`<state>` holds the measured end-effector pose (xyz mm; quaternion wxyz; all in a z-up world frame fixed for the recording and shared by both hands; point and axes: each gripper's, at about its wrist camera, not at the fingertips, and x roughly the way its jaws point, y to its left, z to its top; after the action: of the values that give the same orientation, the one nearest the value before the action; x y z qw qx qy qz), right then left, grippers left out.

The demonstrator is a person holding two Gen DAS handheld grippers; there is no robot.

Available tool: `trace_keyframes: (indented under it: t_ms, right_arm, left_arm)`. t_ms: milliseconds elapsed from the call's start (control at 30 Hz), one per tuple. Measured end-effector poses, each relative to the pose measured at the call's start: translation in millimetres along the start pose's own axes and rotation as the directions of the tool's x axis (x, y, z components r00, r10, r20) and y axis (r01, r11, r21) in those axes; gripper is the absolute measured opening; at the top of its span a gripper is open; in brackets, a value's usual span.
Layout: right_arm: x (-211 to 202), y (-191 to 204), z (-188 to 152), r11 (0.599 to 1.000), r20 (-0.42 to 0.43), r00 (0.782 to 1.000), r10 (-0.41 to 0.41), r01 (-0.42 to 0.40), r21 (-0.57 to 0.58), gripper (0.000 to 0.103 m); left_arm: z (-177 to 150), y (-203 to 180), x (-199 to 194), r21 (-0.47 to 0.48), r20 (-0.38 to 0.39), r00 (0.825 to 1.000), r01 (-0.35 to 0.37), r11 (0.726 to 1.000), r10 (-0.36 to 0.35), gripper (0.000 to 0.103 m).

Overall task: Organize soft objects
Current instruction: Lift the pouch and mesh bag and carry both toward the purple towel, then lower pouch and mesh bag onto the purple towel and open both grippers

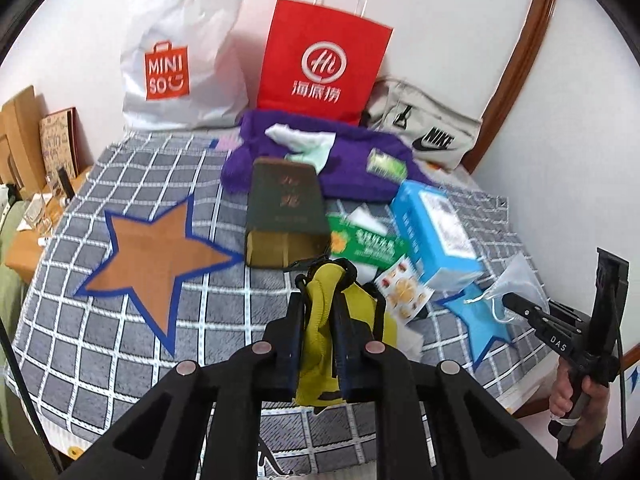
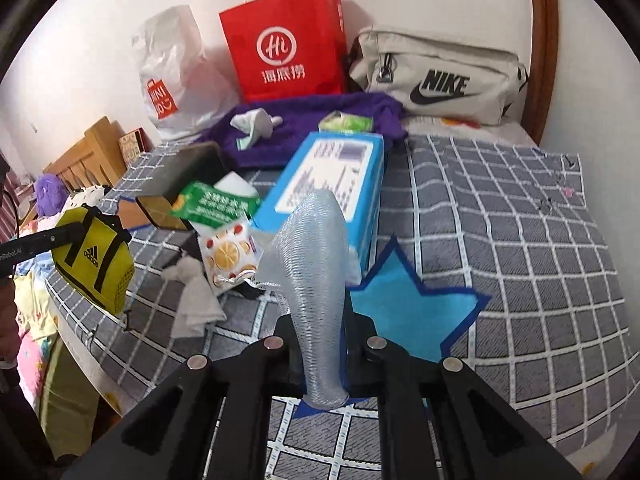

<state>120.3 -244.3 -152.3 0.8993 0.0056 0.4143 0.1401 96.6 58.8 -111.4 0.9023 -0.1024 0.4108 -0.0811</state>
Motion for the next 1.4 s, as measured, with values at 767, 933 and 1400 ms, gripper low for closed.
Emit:
trace_keyframes:
  t_ms: [767, 933, 1400]
  right_arm:
    - [9.0, 2.1, 120.8, 1.000, 0.114, 0.993, 0.026, -0.024, -0.015, 0.010]
    - [25.6, 2.5, 140.4, 0.999, 0.112, 0.993, 0.037, -0.035, -0.018, 0.010]
    - [70.4, -2.6, 184.0, 0.999, 0.102, 0.994, 0.031, -0.029, -0.020, 0.010]
  left_arm:
    - [99.0, -4.9, 19.4, -0.024, 0.078, 0.996, -0.041, 0.999, 0.043, 0.014]
    - [116.6, -2.3, 35.0, -0.028, 0.065, 0.997, -0.043, 0.999, 0.045, 0.014]
    - [156.5, 25.0, 71.6, -0.103, 0.053, 0.997, -0.050, 0.993, 0.056, 0.014]
